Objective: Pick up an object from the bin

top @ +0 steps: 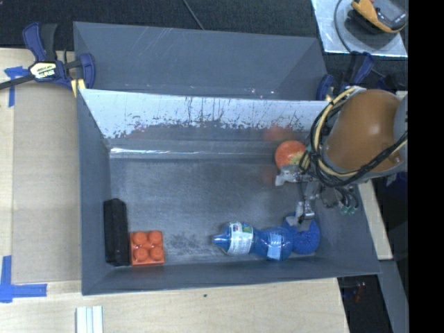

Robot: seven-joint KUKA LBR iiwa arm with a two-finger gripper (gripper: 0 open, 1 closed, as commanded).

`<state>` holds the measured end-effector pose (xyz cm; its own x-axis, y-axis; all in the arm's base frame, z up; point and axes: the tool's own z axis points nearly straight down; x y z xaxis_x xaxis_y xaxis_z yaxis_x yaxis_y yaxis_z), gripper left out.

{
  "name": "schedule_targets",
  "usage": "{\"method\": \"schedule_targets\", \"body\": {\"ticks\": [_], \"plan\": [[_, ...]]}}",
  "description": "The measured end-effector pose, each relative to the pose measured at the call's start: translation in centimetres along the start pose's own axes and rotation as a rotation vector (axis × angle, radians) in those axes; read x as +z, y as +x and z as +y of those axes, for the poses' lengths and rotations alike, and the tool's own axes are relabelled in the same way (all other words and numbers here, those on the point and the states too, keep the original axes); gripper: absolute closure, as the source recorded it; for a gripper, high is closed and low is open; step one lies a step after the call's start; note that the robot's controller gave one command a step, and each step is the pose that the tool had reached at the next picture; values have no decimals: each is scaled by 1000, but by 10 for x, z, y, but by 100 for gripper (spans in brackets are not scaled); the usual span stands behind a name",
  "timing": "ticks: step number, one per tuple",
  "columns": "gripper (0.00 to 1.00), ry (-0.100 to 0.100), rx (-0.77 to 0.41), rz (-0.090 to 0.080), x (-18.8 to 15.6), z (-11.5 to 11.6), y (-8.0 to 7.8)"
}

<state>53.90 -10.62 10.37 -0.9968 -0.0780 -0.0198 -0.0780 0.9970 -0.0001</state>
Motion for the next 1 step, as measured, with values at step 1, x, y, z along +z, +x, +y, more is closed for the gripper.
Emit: {"method": "schedule_targets", "body": {"ticks": [1], "plan": [[0,1,179,-7,29,-37,41]]}}
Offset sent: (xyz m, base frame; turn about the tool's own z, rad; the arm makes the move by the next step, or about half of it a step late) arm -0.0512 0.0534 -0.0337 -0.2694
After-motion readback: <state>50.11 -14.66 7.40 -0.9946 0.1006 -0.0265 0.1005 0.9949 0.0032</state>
